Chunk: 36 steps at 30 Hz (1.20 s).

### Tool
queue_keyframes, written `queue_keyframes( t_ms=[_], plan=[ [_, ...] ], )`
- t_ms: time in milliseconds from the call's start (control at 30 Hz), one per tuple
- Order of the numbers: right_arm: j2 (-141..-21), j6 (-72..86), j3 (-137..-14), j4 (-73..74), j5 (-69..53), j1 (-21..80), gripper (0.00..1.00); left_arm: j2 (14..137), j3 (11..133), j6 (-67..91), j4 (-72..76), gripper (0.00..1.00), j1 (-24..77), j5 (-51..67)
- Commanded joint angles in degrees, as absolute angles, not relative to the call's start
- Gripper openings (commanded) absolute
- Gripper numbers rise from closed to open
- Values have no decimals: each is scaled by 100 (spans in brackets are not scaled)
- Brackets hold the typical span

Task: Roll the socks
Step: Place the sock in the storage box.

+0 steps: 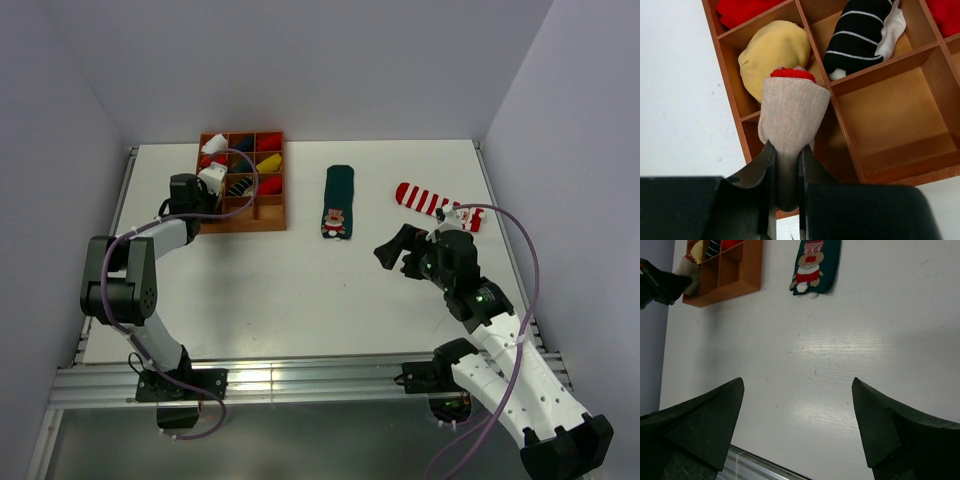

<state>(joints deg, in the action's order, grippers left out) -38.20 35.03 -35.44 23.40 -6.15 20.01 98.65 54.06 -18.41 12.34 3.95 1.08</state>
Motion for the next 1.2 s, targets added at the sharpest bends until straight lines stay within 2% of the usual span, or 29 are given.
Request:
queue_keyframes(
  t_ms=[0, 333, 700, 1167],
  plan=[
    [-3841, 3437, -3516, 2074, -659, 2021, 95, 9800, 5502, -2030, 994, 1, 299, 650],
    [-3841, 3358, -3603, 2162, -563, 2021, 95, 10318, 6152, -2294, -342, 1, 193, 1151],
    [-3832, 3191, -3656, 2267, -325, 2021, 95, 10845, 6574, -2294, -949, 1, 70, 810],
    [-3797, 3182, -3604, 2250, -290, 2030, 95, 10364, 6161, -2039, -1143, 1, 26, 738]
  ],
)
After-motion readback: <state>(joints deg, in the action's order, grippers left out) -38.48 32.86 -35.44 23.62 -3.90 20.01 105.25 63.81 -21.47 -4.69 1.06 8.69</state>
